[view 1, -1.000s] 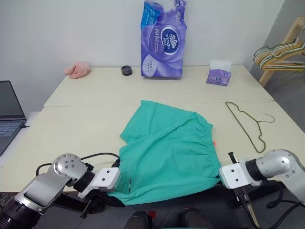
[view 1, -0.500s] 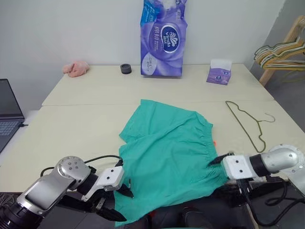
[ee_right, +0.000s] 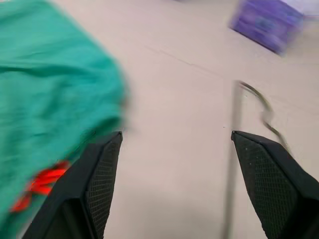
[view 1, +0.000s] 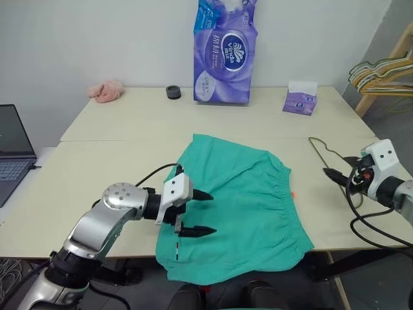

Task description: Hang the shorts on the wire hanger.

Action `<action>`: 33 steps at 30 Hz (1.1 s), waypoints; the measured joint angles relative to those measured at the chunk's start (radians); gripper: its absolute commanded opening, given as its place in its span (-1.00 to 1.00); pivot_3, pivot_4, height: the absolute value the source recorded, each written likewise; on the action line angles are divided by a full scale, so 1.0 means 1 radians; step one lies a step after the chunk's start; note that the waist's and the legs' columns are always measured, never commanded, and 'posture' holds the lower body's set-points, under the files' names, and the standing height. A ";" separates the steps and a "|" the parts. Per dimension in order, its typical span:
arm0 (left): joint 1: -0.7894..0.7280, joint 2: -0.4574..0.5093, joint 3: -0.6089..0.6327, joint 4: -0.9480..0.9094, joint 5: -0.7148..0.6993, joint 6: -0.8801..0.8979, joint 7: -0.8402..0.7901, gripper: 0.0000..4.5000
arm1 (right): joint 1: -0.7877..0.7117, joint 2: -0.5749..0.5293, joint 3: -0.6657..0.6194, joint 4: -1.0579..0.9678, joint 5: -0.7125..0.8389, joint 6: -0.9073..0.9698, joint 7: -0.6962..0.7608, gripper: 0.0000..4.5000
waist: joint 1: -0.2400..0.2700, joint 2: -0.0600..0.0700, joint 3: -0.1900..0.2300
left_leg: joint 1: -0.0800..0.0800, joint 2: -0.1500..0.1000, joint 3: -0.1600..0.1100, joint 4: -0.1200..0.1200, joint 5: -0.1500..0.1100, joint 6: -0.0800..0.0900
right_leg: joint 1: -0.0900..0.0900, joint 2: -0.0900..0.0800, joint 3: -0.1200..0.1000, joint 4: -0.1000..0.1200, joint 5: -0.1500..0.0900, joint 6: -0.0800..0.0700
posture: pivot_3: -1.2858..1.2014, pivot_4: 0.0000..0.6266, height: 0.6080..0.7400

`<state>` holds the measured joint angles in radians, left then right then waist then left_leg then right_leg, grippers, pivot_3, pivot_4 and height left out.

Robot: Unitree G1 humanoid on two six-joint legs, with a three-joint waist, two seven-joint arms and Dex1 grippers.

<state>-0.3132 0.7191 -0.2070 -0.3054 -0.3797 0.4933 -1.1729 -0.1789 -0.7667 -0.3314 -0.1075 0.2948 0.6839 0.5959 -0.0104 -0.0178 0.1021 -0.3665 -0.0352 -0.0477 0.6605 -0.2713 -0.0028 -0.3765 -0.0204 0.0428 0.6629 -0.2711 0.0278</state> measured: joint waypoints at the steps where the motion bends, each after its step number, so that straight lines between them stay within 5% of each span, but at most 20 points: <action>1: -0.012 -0.001 -0.003 0.001 0.000 0.000 0.000 1.00 | -0.013 0.001 0.000 0.042 -0.013 0.008 -0.035 0.66 | -0.001 0.000 0.000 | 0.000 0.000 0.000 0.000 0.000 0.000 | 0.000 0.000 0.000 0.000 0.000 0.000 | -0.01 -0.84 1.00; 10: -0.073 -0.012 -0.063 0.015 0.009 -0.026 -0.055 1.00 | -0.130 0.003 0.065 0.422 -0.089 0.042 -0.117 0.66 | -0.025 0.001 -0.001 | 0.000 -0.001 0.001 0.000 0.000 0.000 | 0.001 0.001 0.002 0.000 0.000 0.000 | -0.01 -0.84 1.00; 17: -0.077 -0.016 -0.065 0.023 0.015 -0.044 -0.059 1.00 | -0.170 0.006 0.077 0.491 -0.079 0.095 -0.103 0.66 | -0.038 0.002 -0.001 | 0.002 -0.001 0.000 0.001 0.000 0.000 | 0.003 0.001 0.002 0.000 0.000 0.002 | -0.01 -0.82 1.00; 20: -0.077 -0.016 -0.066 0.024 0.022 -0.047 -0.060 1.00 | -0.188 0.006 0.075 0.507 -0.068 0.130 -0.097 0.41 | -0.038 0.001 -0.001 | 0.002 -0.001 0.000 0.001 0.000 0.000 | 0.004 0.002 0.001 0.000 0.000 0.002 | -0.01 -0.82 1.00; 29: -0.077 -0.020 -0.067 0.024 0.026 -0.047 -0.061 1.00 | -0.190 0.003 0.104 0.517 -0.059 0.158 -0.052 -0.97 | -0.039 -0.005 -0.005 | 0.003 0.000 -0.001 0.001 0.000 0.000 | 0.004 0.002 0.001 0.000 -0.002 0.006 | -0.01 -0.81 1.00; 33: -0.077 -0.022 -0.067 0.024 0.025 -0.044 -0.060 1.00 | -0.181 0.005 0.119 0.524 -0.078 0.122 -0.062 -0.99 | -0.040 -0.012 -0.009 | 0.003 0.000 -0.001 0.001 0.000 0.000 | 0.005 0.002 0.001 -0.001 -0.002 0.006 | -0.01 -0.82 1.00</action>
<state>-0.3904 0.6975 -0.2739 -0.2811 -0.3545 0.4493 -1.2332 -0.3604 -0.7621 -0.2129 0.4161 0.2164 0.8063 0.5337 -0.0500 -0.0294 0.0926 -0.3636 -0.0353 -0.0491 0.6620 -0.2713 -0.0024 -0.3715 -0.0187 0.0433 0.6623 -0.2732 0.0334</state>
